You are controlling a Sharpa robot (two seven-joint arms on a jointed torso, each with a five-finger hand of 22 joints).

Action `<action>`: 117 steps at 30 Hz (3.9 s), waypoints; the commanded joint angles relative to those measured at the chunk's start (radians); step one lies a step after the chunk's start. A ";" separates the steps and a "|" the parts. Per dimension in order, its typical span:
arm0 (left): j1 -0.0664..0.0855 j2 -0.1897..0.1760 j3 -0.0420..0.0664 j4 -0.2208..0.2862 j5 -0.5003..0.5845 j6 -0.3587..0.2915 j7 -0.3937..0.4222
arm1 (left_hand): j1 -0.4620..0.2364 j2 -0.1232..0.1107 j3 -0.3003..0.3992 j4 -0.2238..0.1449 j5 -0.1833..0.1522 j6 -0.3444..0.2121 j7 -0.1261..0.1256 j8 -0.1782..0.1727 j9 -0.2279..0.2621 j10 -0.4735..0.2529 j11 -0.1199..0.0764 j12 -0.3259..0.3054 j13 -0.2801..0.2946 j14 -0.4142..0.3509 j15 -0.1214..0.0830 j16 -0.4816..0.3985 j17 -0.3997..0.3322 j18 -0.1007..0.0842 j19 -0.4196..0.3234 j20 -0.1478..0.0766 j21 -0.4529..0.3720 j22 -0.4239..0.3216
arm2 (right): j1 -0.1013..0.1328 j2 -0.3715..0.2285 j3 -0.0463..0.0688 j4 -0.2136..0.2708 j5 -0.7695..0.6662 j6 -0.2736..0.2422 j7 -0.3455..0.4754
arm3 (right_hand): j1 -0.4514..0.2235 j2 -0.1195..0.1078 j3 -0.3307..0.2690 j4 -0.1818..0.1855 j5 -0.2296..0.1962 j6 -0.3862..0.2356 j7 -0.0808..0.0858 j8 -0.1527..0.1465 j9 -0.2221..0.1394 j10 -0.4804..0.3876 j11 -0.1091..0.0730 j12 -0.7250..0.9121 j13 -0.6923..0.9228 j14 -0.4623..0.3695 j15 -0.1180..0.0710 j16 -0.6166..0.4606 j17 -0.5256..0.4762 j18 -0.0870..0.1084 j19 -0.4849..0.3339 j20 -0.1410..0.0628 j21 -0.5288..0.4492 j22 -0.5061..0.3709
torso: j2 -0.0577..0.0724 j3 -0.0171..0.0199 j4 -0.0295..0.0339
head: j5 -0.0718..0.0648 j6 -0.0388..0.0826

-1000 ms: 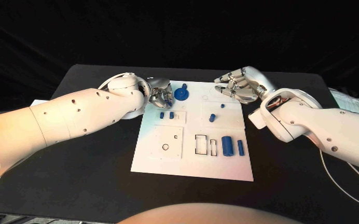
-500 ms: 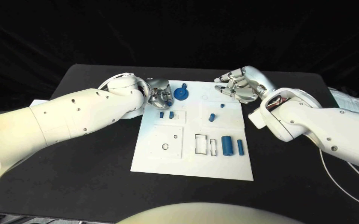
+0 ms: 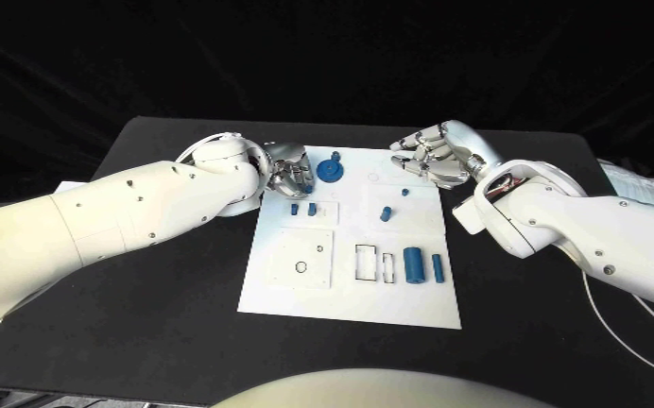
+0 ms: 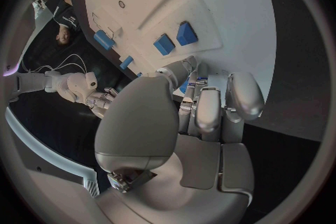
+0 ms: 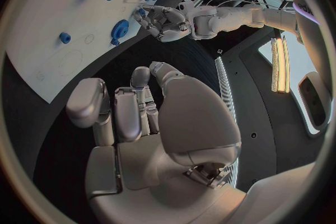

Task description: Assemble the parts on the task board

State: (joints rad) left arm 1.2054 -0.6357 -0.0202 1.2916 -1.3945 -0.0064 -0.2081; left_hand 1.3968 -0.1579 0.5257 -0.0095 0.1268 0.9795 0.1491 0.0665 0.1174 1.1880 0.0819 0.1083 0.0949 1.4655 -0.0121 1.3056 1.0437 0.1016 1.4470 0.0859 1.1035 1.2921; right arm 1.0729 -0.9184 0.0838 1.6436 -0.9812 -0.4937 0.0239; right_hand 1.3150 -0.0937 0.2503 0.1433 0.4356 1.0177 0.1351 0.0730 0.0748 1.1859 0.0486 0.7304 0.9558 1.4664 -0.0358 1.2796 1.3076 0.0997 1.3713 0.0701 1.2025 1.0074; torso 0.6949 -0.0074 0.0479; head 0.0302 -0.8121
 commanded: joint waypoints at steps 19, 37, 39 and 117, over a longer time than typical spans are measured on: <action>0.000 -0.155 0.005 0.085 0.762 -0.256 0.367 | 0.025 0.014 0.103 -0.040 0.016 0.046 0.037 0.030 -0.016 -0.066 0.032 -0.023 -0.020 -0.149 0.024 -0.271 -0.416 0.075 -0.196 0.017 -0.479 -0.259 | 0.000 -0.006 0.000 -0.081 -0.460 0.227 -0.131 | 0.052 -0.044 0.090 -0.042 -0.172 0.014 0.009 0.004 0.005 -0.144 0.026 -0.503 -0.494 0.048 0.024 -0.068 -0.036 0.022 -0.015 0.017 -0.071 -0.089 | -0.002 -0.0021 0.0021 | -0.007 0.010; -0.010 -0.271 0.003 0.262 1.416 -0.242 0.596 | -0.063 0.030 -0.026 -0.002 0.015 0.057 0.024 0.039 -0.027 -0.049 0.018 0.049 -0.006 -0.194 0.024 -0.357 -0.532 0.080 -0.232 0.024 -0.572 -0.323 | 0.001 0.013 0.001 -0.074 -0.900 0.341 -0.240 | 0.072 -0.058 0.138 -0.050 -0.279 0.033 -0.016 -0.002 0.005 -0.124 0.020 -0.595 -0.696 0.054 0.023 -0.072 -0.058 0.020 -0.001 0.020 -0.062 -0.081 | -0.002 -0.0090 -0.0009 | -0.054 0.034; -0.011 -0.275 0.003 0.262 1.423 -0.237 0.600 | -0.069 0.028 -0.042 0.001 0.015 0.054 0.024 0.038 -0.029 -0.057 0.019 0.051 -0.007 -0.201 0.025 -0.363 -0.540 0.081 -0.234 0.026 -0.580 -0.330 | 0.001 0.022 0.001 -0.077 -0.902 0.344 -0.241 | 0.072 -0.054 0.143 -0.048 -0.282 0.035 -0.016 -0.002 0.005 -0.121 0.019 -0.597 -0.705 0.054 0.022 -0.070 -0.057 0.020 0.000 0.019 -0.062 -0.081 | -0.002 -0.0078 -0.0010 | -0.056 0.035; -0.011 -0.279 0.001 0.264 1.429 -0.238 0.580 | -0.054 0.042 -0.078 -0.004 0.020 0.041 0.028 0.036 -0.038 -0.088 0.024 0.068 -0.007 -0.213 0.028 -0.368 -0.549 0.081 -0.229 0.028 -0.611 -0.359 | -0.019 0.066 0.021 -0.054 -0.851 0.222 -0.293 | 0.091 -0.002 0.295 -0.141 -0.338 0.141 -0.024 0.021 0.035 0.030 0.000 -0.624 -0.848 0.057 0.003 -0.034 -0.062 0.015 0.017 0.000 -0.035 -0.049 | -0.002 -0.0074 -0.0024 | -0.058 0.024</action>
State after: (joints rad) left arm 1.1937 -0.9174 -0.0193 1.5551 0.0382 -0.2511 0.3707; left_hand 1.3420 -0.1211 0.4507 -0.0123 0.1415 1.0284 0.1762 0.1036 0.0812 1.1059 0.1069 0.1706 0.0875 1.2584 0.0164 0.9403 0.4960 0.1714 1.2185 0.1109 0.4994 0.9347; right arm 1.0537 -0.8518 0.1040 1.5826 -1.8481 -0.2495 -0.2542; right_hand 1.4213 -0.0926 0.5397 0.0025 0.1024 1.1542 0.1105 0.0922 0.1086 1.1984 0.0598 0.1094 0.1084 1.4665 -0.0360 1.2415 1.2447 0.1158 1.3803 0.0681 1.1620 0.9578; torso 0.6930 -0.0146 0.0456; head -0.0280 -0.7876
